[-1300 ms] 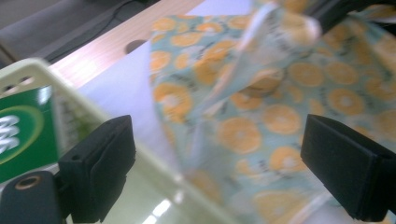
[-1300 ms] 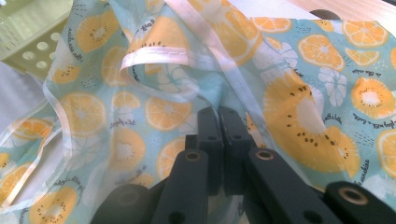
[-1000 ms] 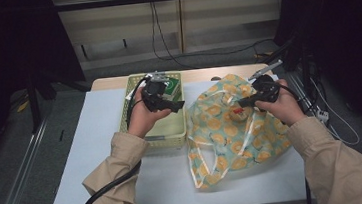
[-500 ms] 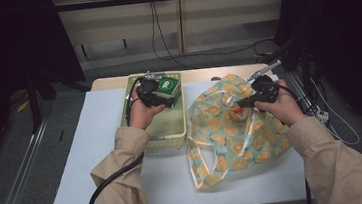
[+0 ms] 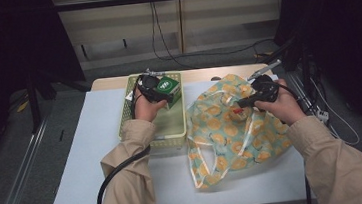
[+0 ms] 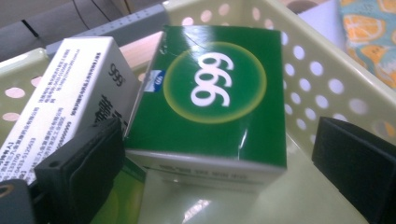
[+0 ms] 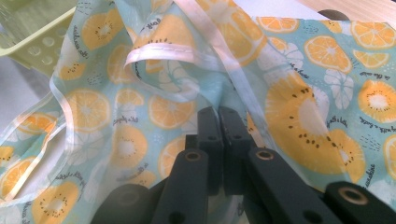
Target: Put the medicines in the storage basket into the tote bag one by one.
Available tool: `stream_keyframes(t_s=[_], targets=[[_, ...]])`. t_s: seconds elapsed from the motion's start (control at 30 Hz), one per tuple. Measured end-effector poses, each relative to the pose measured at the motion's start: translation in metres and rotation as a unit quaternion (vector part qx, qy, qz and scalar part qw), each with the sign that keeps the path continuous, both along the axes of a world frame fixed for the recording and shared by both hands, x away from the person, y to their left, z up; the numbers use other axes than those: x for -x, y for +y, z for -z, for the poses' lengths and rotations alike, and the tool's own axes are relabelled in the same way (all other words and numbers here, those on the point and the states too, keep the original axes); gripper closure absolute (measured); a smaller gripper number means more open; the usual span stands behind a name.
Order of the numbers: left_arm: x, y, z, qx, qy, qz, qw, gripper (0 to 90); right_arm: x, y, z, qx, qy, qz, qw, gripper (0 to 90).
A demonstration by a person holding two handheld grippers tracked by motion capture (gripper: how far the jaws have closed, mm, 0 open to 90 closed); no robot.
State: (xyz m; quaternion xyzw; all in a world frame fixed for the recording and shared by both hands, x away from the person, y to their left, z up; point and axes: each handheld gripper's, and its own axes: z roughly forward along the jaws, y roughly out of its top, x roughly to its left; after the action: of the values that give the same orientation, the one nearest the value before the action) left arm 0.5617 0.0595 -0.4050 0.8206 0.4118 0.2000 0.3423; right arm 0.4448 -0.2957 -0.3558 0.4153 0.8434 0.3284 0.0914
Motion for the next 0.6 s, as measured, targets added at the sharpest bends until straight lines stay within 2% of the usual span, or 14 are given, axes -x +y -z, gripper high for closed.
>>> stream_keyframes(t_s=[0.23, 0.3, 0.4, 0.43, 0.6], targets=[[0.001, 0.003, -0.005, 0.01, -0.011, 0.009, 0.9998, 6.9, 0.0, -0.002, 0.0, -0.002, -0.001, -0.001, 1.0, 89.0], [-0.001, 0.004, -0.005, -0.004, -0.008, 0.017, 0.9998, 7.1, -0.001, -0.003, 0.0, -0.001, -0.001, 0.0, 1.0, 89.0], [-0.004, 0.006, -0.003, -0.003, -0.01, 0.011, 0.9999, 6.9, -0.001, -0.002, 0.001, -0.002, 0.0, -0.001, 1.0, 89.0], [-0.006, 0.005, -0.001, 0.012, -0.005, 0.009, 0.9999, 6.2, -0.001, -0.002, 0.001, -0.002, 0.002, -0.001, 1.0, 89.0], [-0.012, 0.005, 0.005, 0.012, 0.008, 0.015, 0.9998, 6.7, -0.002, -0.004, 0.001, -0.003, 0.003, -0.001, 1.0, 89.0]])
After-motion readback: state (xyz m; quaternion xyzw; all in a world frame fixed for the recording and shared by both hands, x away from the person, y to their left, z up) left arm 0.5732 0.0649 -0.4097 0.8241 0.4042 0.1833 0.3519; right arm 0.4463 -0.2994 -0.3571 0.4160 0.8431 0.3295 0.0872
